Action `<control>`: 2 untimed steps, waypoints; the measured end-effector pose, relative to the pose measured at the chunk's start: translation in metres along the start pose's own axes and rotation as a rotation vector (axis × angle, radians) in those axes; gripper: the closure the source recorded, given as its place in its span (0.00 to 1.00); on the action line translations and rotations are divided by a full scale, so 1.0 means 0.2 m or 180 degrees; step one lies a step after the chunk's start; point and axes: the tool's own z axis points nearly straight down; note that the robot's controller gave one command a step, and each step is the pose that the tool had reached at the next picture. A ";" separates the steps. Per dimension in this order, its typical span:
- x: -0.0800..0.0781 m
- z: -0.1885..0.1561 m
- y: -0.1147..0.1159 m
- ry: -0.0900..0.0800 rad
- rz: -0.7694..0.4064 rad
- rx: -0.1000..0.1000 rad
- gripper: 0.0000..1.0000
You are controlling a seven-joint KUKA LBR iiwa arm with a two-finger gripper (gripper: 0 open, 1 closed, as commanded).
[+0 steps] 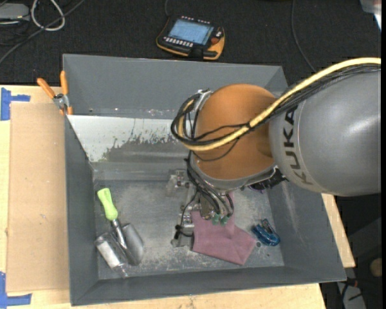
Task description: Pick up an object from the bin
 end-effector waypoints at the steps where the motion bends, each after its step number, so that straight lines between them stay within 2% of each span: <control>1: 0.00 0.00 0.00 0.0000 0.0001 0.0000 0.00; 2: -0.12 -0.06 -0.26 0.0000 -0.0425 0.0000 0.00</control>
Offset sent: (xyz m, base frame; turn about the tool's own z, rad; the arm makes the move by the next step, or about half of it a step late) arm 0.0237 -0.0556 0.0144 -0.1372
